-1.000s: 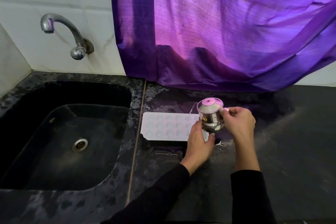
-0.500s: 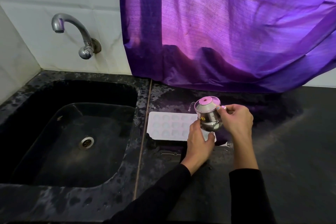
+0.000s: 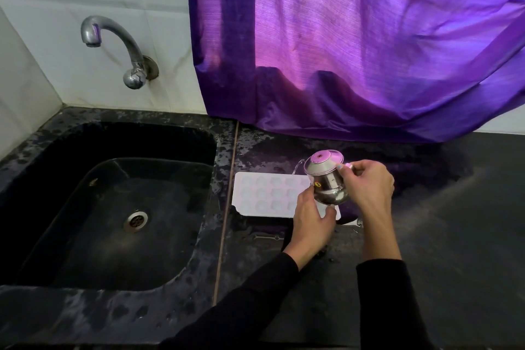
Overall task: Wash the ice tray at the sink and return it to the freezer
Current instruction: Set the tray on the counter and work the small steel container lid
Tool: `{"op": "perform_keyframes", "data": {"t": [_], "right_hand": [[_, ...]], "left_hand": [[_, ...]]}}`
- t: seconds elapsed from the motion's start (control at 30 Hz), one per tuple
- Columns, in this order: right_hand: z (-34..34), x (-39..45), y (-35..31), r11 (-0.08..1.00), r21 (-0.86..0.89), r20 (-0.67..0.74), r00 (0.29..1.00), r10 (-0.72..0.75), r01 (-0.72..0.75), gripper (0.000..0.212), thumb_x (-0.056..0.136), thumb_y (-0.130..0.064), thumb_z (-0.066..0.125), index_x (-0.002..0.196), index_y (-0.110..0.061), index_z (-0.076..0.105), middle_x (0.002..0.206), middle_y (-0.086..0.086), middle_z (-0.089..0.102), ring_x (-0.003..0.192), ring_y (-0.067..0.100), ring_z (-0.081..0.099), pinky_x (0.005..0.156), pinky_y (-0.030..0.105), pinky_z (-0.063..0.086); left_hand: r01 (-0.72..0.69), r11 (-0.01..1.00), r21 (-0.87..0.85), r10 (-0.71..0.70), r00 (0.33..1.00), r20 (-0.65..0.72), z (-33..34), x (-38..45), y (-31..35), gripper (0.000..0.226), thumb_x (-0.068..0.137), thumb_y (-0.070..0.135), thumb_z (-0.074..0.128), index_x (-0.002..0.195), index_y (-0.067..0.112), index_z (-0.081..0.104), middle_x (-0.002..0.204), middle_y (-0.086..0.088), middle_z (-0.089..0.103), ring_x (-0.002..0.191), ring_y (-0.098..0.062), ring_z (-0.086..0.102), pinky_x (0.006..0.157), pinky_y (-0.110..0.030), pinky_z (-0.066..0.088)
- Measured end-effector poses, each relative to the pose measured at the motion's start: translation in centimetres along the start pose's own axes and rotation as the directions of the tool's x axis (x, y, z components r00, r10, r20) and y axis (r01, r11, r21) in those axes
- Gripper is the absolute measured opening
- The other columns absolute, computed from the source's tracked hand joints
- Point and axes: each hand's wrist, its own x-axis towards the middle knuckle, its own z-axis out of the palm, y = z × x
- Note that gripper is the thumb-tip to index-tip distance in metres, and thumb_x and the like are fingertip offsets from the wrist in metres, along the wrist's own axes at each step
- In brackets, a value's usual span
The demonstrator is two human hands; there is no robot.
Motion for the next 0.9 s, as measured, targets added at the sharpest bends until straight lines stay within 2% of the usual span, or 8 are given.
{"op": "perform_keyframes", "data": {"t": [0.1,0.23,0.53,0.6,0.7,0.8,0.9], "right_hand": [[0.2,0.0,0.0,1.0,0.0,-0.001,1.0,0.0,0.0,0.023,0.086,-0.033,0.067,0.093,-0.012,0.071,0.087,0.007,0.071,0.089,0.026,0.064,0.082,0.036,0.049],[0.2,-0.1,-0.2,1.0,-0.001,0.01,1.0,0.007,-0.007,0.022,0.086,-0.033,0.067,0.091,-0.012,0.071,0.086,0.006,0.07,0.088,0.025,0.063,0.078,0.032,0.045],[0.0,0.2,-0.2,0.995,0.035,0.03,0.996,0.087,-0.088,0.02,0.084,-0.035,0.067,0.085,-0.015,0.072,0.089,0.009,0.073,0.095,0.03,0.063,0.088,0.037,0.048],[-0.2,0.2,-0.3,0.991,0.071,0.038,0.993,0.108,-0.11,0.018,0.083,-0.035,0.067,0.078,-0.017,0.07,0.085,0.007,0.072,0.093,0.029,0.064,0.088,0.037,0.049],[-0.3,0.0,-0.5,0.984,0.127,0.044,0.991,0.123,-0.128,0.02,0.081,-0.035,0.068,0.066,-0.021,0.065,0.074,0.002,0.07,0.086,0.027,0.066,0.086,0.044,0.053],[0.0,-0.2,-1.0,0.983,0.141,0.041,0.993,0.114,-0.119,0.017,0.079,-0.037,0.069,0.071,-0.022,0.067,0.074,0.001,0.07,0.086,0.026,0.067,0.085,0.046,0.054],[0.3,-0.4,-1.4,0.987,0.134,0.037,0.996,0.083,-0.088,0.016,0.08,-0.036,0.069,0.076,-0.02,0.069,0.077,0.001,0.071,0.089,0.025,0.066,0.087,0.045,0.052]], "left_hand": [[0.0,1.0,0.002,0.0,1.0,0.002,-0.1,0.1,-0.1,0.05,0.092,0.013,0.053,0.14,0.016,0.04,0.137,-0.003,0.042,0.129,-0.016,0.041,0.094,-0.017,0.029],[0.007,1.0,0.0,-0.007,1.0,0.002,-0.1,0.0,-0.1,0.05,0.092,0.014,0.053,0.14,0.018,0.04,0.137,-0.003,0.043,0.128,-0.017,0.042,0.094,-0.018,0.03],[-0.046,0.999,-0.016,0.045,0.999,-0.03,-0.4,-0.1,-0.2,0.051,0.09,0.012,0.054,0.139,0.018,0.04,0.134,0.0,0.042,0.126,-0.013,0.043,0.093,-0.016,0.031],[-0.07,0.997,-0.031,0.069,0.997,-0.04,-0.5,-0.2,-0.2,0.053,0.089,0.01,0.055,0.139,0.019,0.039,0.131,0.005,0.041,0.125,-0.01,0.042,0.095,-0.017,0.032],[-0.089,0.996,-0.032,0.086,0.994,-0.065,-0.5,-0.1,-0.2,0.058,0.088,0.01,0.056,0.141,0.02,0.036,0.131,0.009,0.039,0.12,-0.002,0.039,0.098,-0.017,0.031],[-0.096,0.995,-0.029,0.093,0.991,-0.091,-0.5,0.0,-0.3,0.062,0.087,0.009,0.058,0.143,0.018,0.033,0.128,0.013,0.036,0.124,-0.003,0.038,0.101,-0.017,0.031],[-0.075,0.997,-0.034,0.072,0.993,-0.092,-0.6,0.0,-0.5,0.065,0.087,0.011,0.058,0.146,0.02,0.03,0.137,0.01,0.037,0.131,-0.008,0.037,0.104,-0.02,0.032]]}}
